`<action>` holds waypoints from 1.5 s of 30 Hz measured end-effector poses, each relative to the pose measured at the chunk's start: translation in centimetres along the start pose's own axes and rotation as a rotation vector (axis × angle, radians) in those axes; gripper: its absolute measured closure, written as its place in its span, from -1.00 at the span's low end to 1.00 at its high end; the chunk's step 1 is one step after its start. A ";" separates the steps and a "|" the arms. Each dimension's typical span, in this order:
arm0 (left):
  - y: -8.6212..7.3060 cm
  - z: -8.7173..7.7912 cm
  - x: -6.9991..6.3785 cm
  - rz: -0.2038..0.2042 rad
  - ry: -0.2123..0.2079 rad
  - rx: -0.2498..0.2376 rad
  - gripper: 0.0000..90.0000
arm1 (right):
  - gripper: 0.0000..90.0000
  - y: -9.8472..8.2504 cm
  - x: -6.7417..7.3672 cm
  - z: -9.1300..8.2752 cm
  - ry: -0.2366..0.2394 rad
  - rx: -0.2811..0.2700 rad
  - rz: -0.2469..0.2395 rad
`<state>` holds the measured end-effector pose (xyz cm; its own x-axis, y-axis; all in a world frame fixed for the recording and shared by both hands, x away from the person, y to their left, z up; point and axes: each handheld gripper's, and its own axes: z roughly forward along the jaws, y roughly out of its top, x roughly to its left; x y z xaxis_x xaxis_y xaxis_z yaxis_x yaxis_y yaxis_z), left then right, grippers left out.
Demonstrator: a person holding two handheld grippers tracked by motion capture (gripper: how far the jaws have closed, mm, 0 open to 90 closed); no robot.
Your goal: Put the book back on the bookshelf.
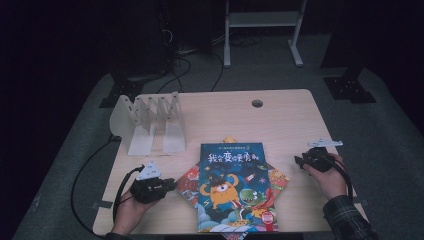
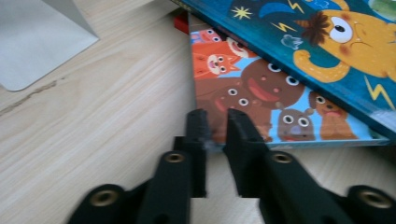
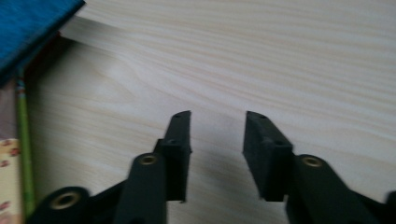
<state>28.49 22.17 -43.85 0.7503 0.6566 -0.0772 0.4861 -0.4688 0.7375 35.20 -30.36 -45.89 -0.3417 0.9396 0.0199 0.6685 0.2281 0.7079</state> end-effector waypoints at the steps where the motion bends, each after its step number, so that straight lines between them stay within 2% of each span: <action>1: 0.1 0.1 0.0 -0.005 -0.007 0.008 0.88 | 0.55 0.2 0.1 -0.2 0.009 -0.008 -0.001; 2: 0.2 0.2 -0.1 -0.007 -0.019 0.006 0.96 | 0.63 0.3 0.3 -0.4 0.024 -0.015 0.000; 3: 0.3 0.2 -0.1 -0.007 -0.036 0.011 1.00 | 0.82 0.5 0.6 -0.7 0.055 -0.027 0.000; 4: 0.4 0.3 -0.3 -0.009 -0.044 0.006 1.00 | 0.82 0.5 0.6 -0.7 0.055 -0.027 0.000; 6: 0.7 0.7 -0.5 -0.004 -0.057 0.012 0.99 | 0.98 0.8 1.1 -0.9 0.094 -0.039 -0.002; 10: 1.2 1.3 -0.9 0.011 -0.080 0.019 0.99 | 0.99 1.4 2.2 -1.0 0.156 -0.041 -0.007; 15: 1.8 2.1 -1.3 0.030 -0.101 0.030 0.99 | 0.99 2.1 3.6 -0.2 0.204 -0.035 -0.024; 21: 2.6 2.8 -1.9 0.059 -0.123 0.049 0.99 | 0.99 2.9 4.8 0.5 0.223 -0.032 -0.060; 35: 3.2 3.6 -2.7 0.080 -0.171 0.058 0.99 | 0.99 3.7 7.0 2.1 0.293 0.007 -0.088; 42: 3.3 3.9 -3.2 0.077 -0.198 0.058 0.99 | 0.99 3.7 7.2 2.2 0.293 0.012 -0.090; 45: 3.2 4.0 -3.3 0.068 -0.223 0.059 0.99 | 0.99 3.9 7.4 2.4 0.284 0.009 -0.099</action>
<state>29.38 16.19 -43.87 0.8596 0.4784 -0.1795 0.4512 -0.5460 0.7059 36.85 -21.96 -44.70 -0.5759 0.8039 0.1486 0.6278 0.3184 0.7102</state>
